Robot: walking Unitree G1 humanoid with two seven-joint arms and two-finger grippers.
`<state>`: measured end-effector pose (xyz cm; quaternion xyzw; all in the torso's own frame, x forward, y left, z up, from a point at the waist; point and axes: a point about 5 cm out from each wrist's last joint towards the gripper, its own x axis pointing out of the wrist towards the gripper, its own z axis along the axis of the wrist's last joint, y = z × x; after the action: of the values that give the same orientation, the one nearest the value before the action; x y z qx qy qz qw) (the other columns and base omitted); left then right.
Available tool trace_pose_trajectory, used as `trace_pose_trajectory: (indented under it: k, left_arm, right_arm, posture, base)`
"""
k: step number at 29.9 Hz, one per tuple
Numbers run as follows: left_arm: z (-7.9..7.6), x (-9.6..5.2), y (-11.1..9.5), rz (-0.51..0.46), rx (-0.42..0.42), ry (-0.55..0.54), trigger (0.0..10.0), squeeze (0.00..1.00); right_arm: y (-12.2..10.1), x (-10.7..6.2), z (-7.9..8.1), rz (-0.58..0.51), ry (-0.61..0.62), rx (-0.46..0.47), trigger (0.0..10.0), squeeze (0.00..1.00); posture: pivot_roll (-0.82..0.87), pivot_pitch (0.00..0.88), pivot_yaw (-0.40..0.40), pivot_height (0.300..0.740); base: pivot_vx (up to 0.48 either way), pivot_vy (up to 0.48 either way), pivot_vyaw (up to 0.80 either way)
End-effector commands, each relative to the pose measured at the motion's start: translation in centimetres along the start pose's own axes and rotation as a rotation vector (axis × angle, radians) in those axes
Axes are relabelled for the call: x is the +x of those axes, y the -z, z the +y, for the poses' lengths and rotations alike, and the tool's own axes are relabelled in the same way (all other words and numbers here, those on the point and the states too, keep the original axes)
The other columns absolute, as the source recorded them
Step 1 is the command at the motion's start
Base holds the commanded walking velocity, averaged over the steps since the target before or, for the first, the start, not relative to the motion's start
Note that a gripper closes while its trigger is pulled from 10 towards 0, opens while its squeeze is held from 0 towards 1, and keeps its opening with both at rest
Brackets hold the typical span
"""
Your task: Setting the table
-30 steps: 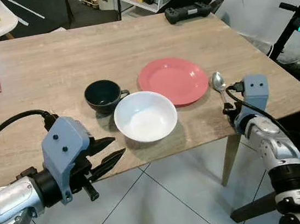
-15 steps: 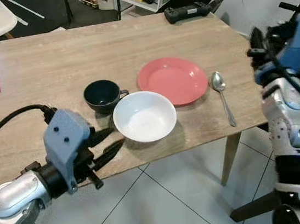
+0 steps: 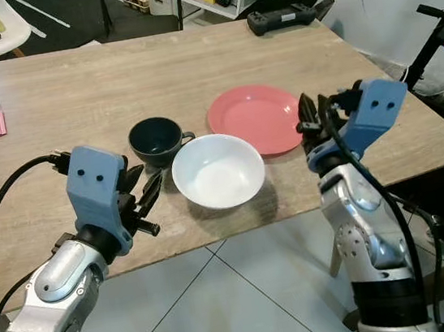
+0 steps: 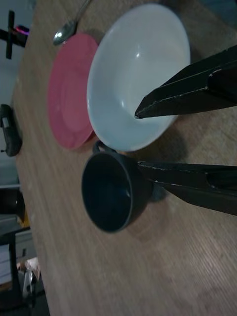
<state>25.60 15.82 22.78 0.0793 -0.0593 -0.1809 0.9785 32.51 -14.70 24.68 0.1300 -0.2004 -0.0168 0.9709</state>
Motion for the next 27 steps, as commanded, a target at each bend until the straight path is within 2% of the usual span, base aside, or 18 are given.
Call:
trace_pose_trajectory:
  k: [1,7,16,27]
  left_arm:
    - [0.1,0.2,0.0,-0.008,0.017,-0.018,10.0,0.00]
    - [0.6,0.7,0.0,-0.024,0.024,-0.056,10.0,0.00]
    - [0.9,1.0,-0.6,-0.057,0.037,-0.066,10.0,0.00]
    - [0.5,1.2,0.3,-0.039,0.028,-0.075,10.0,0.00]
  right_arm:
    - [-0.6,0.2,-1.1,-0.024,0.035,-0.009,10.0,0.00]
    - [-1.7,1.1,-2.0,-0.070,0.057,-0.039,10.0,0.00]
    - [-2.3,1.2,-2.0,-0.094,0.060,-0.051,10.0,0.00]
    - [-1.5,1.0,-2.3,-0.060,0.053,-0.065,10.0,0.00]
  posture:
    - [0.17,0.084,0.010,0.740]
    - [0.18,0.059,0.013,0.740]
    - [0.17,0.043,0.013,0.740]
    - [0.16,0.045,0.006,0.740]
  base:
    - [0.000,0.000,0.00]
    - [0.000,0.000,0.00]
    - [0.000,0.000,0.00]
    - [0.000,0.000,0.00]
